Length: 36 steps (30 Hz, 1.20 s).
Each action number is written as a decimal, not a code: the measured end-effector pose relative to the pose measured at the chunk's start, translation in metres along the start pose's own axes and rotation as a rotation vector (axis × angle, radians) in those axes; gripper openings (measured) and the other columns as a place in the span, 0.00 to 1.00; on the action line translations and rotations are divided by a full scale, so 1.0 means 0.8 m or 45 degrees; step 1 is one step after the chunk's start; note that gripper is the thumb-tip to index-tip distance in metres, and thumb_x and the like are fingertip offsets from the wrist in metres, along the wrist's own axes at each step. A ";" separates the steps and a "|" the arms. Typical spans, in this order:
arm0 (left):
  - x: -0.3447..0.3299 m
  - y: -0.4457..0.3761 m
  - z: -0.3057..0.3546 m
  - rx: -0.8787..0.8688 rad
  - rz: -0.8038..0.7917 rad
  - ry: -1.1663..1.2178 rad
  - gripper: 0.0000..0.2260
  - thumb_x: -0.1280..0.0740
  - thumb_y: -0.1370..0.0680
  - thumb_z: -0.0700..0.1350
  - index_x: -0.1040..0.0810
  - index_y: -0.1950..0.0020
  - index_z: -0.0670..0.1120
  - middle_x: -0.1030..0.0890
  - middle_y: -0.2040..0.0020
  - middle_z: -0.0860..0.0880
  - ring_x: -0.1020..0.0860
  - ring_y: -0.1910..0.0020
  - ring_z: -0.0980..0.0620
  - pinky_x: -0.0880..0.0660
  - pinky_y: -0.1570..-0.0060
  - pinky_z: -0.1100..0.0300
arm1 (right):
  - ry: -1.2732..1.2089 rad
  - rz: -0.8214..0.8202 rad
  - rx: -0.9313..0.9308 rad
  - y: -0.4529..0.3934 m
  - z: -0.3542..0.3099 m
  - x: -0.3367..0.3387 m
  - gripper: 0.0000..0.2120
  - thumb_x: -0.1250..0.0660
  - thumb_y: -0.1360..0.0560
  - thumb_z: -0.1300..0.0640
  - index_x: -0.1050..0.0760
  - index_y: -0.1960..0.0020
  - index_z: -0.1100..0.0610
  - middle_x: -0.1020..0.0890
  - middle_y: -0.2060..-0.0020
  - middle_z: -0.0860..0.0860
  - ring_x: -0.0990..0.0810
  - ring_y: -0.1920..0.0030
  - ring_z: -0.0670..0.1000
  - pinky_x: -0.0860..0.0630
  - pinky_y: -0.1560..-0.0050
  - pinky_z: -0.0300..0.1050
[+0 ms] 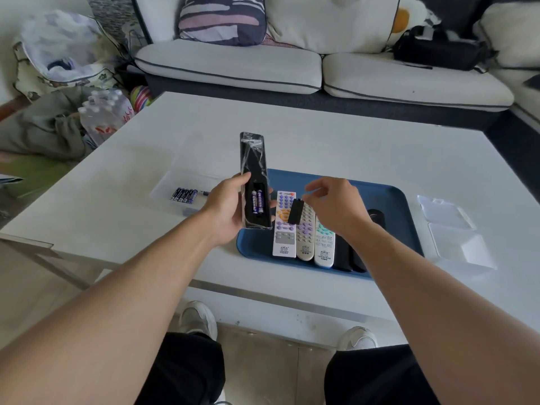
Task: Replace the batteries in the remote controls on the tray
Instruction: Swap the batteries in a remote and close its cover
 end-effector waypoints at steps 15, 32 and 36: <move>0.004 0.006 -0.001 -0.035 -0.183 -0.252 0.23 0.41 0.23 0.24 0.26 0.32 0.42 0.16 0.43 0.42 0.17 0.42 0.38 0.24 0.38 0.39 | 0.424 -0.257 -0.009 -0.034 0.015 -0.069 0.26 0.24 0.28 0.44 0.26 0.34 0.51 0.18 0.45 0.52 0.18 0.50 0.52 0.21 0.53 0.48; 0.018 0.017 0.004 -0.075 -0.149 -0.152 0.20 0.41 0.23 0.27 0.27 0.32 0.38 0.16 0.43 0.40 0.18 0.43 0.36 0.28 0.34 0.37 | -0.198 -0.062 -0.019 -0.031 -0.001 -0.051 0.17 0.29 0.23 0.57 0.27 0.36 0.53 0.19 0.59 0.48 0.20 0.61 0.46 0.25 0.66 0.42; 0.007 0.019 0.003 -0.083 -0.183 -0.149 0.19 0.41 0.22 0.28 0.27 0.31 0.38 0.15 0.47 0.41 0.17 0.44 0.36 0.28 0.33 0.39 | -0.339 -0.007 0.118 -0.010 -0.031 -0.015 0.15 0.29 0.23 0.52 0.26 0.37 0.50 0.17 0.61 0.49 0.20 0.64 0.47 0.29 0.67 0.40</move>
Point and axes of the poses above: each hand's wrist, its own y-axis away from the middle knuckle, its own x-axis out of the back of the hand, z = x × y, the point moved 7 cm from there along -y, towards the middle knuckle
